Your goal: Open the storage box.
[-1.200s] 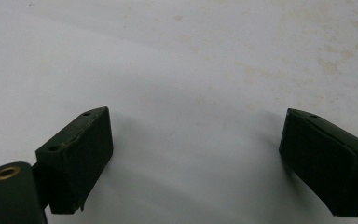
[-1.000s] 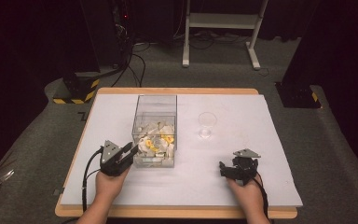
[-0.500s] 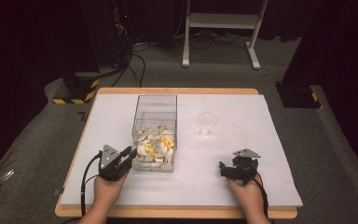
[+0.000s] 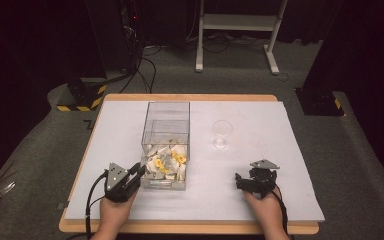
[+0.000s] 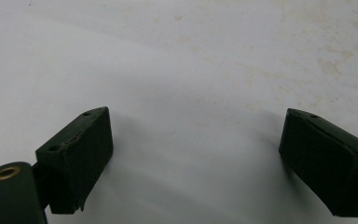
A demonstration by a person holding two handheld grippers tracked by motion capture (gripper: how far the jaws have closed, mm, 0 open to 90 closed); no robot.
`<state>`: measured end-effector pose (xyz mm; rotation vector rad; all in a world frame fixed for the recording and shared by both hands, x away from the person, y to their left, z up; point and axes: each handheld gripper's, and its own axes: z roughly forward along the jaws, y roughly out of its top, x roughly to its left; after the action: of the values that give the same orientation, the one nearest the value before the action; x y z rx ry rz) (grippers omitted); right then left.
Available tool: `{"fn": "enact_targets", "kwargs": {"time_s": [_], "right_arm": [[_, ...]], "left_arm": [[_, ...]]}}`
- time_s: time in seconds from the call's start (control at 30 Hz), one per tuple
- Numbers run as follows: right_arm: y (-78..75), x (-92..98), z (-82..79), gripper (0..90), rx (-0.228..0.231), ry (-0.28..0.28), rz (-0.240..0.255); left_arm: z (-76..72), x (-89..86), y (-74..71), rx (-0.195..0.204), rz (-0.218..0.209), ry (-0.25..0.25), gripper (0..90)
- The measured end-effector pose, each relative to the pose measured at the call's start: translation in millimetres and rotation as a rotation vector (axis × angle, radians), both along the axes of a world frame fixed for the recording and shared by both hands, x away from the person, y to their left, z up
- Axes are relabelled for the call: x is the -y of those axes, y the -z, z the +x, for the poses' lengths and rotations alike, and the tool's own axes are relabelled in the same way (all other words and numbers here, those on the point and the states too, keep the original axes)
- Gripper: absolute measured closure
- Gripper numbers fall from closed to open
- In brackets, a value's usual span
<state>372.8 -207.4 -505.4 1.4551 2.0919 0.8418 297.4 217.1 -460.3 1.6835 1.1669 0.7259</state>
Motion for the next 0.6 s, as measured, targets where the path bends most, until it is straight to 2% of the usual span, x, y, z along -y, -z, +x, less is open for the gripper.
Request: {"fn": "enact_targets", "kwargs": {"time_s": [0.43, 0.57, 0.6], "right_arm": [[-0.1, 0.2, 0.0, 9.8, -0.002, -0.001, 0.002], [-0.1, 0.1, 0.0, 9.8, -0.003, 0.0, 0.002], [0.0, 0.0, 0.0, 9.8, -0.002, 0.001, 0.002]], "left_arm": [[-7.6, 2.2, -0.3, 0.0, 0.004, -0.015, 74.2], [-5.8, 2.9, -2.2, 0.006, 0.013, -0.005, 69.0], [-4.9, 3.2, -3.0, 0.004, 0.008, -0.003, 60.3]]}}
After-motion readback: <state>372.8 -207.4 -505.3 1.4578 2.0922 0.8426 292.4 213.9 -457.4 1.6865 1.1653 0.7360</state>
